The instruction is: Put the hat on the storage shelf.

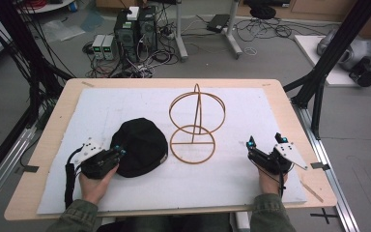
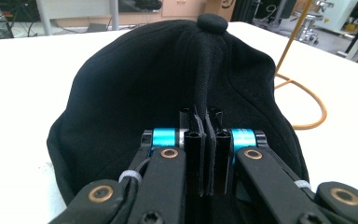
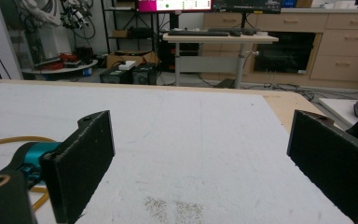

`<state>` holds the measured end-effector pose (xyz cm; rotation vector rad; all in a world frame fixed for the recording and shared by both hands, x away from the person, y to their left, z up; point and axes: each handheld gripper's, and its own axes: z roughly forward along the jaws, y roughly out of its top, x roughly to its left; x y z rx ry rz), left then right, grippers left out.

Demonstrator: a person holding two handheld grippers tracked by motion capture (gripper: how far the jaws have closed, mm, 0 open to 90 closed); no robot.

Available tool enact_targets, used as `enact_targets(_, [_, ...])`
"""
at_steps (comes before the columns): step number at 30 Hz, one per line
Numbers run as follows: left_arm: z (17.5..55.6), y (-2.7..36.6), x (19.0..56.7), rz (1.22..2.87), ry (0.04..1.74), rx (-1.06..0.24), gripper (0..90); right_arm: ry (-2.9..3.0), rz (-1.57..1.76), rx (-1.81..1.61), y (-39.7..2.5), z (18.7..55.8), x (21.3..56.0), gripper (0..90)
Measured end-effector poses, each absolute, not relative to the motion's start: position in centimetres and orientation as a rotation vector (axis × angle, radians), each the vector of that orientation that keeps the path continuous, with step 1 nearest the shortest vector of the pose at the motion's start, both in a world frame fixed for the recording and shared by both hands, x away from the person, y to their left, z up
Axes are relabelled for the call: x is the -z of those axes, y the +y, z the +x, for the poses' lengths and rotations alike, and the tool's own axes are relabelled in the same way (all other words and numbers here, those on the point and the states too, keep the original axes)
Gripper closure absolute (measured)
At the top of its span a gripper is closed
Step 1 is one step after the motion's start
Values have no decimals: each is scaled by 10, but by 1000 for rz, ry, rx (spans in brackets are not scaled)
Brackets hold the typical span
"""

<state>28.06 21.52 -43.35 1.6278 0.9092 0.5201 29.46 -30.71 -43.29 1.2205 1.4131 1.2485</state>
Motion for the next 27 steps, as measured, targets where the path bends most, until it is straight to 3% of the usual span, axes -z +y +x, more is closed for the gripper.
enact_targets(18, [275, 210, 400, 1623, 763, -543, 877, 1408, 1218, -1251, -307, 293, 432, 64])
enact_targets(27, [275, 226, 375, 1505, 750, -548, 877, 1406, 1227, -1254, -307, 292, 432, 64])
